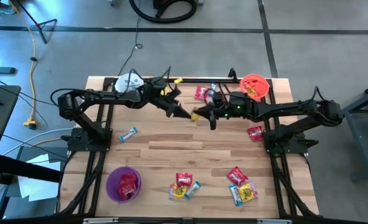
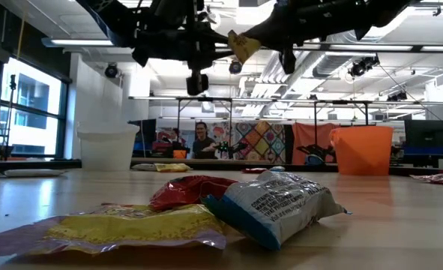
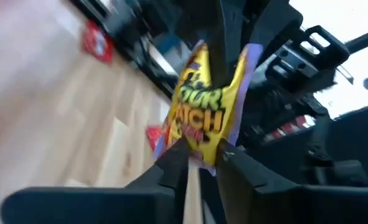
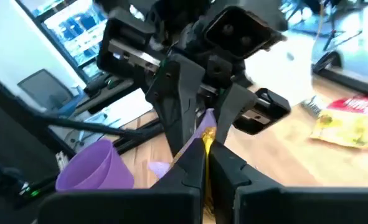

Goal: Sort candy
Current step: Put the yellow candy into the orange bucket, then put the red candy into the purple bucket

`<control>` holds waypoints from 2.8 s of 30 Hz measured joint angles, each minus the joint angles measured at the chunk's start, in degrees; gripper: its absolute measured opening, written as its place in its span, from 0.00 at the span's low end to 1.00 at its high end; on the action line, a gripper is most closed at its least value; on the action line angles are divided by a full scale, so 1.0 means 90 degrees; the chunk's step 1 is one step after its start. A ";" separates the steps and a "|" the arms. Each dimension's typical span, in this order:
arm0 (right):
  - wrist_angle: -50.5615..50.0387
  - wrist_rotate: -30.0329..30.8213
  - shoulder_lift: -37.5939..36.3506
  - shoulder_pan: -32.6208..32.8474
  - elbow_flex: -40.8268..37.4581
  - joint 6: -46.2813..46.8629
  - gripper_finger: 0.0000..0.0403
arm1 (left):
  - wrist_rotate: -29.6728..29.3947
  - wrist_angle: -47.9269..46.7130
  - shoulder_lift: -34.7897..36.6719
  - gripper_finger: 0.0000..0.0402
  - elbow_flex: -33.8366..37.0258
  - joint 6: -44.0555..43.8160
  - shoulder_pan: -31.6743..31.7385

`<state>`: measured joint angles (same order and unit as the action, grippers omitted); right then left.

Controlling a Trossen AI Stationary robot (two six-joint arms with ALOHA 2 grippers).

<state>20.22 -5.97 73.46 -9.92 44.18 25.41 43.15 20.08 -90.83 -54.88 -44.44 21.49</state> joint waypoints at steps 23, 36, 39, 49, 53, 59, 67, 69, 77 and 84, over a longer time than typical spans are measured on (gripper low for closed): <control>-0.6173 0.4597 -0.1844 -0.3636 0.0000 0.0624 0.00 | -0.2869 -0.3898 0.2564 0.31 0.0003 0.3182 0.0279; -0.6416 0.4412 -0.0841 -0.4025 -0.0001 0.1333 0.05 | -0.3444 -0.4499 0.2929 0.31 0.0254 0.3352 0.0278; -0.6782 0.4398 -0.1004 -0.4025 0.0084 0.1475 0.16 | -0.3440 -0.3961 0.3180 0.30 0.0681 0.3230 0.0321; -0.8666 0.3767 -0.1138 -0.3794 0.1700 0.0760 0.45 | -0.3098 -0.3702 0.4059 0.25 0.1796 0.2831 0.0387; -0.8680 0.2005 -0.1138 -0.3284 0.2009 0.0325 0.42 | -0.2771 -0.3986 0.4125 0.21 0.1807 0.3113 0.0261; -0.8420 0.1264 -0.1138 -0.1524 0.1598 0.1012 0.18 | -0.2632 -0.4585 0.3913 0.11 0.1810 0.3880 -0.0147; -0.6374 0.2075 -0.1135 0.1004 0.0293 0.3134 0.05 | -0.2556 -0.4641 0.3530 0.01 0.1779 0.4398 -0.0818; -0.5941 0.2219 -0.1133 0.1404 -0.0071 0.3555 0.04 | -0.2776 -0.4767 0.3357 0.00 0.1640 0.4397 -0.1114; -0.4697 0.2443 -0.1133 0.2380 -0.1182 0.4075 0.01 | -0.4120 -0.5116 0.2282 0.00 0.0586 0.3590 -0.2843; -0.4518 0.2585 -0.1135 0.2777 -0.1342 0.3716 0.00 | -0.4979 -0.5677 0.0691 0.00 -0.0495 0.2902 -0.4178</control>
<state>-20.44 17.29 63.24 15.07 32.11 58.85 -1.66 -31.02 -84.61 -59.33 -18.32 -16.11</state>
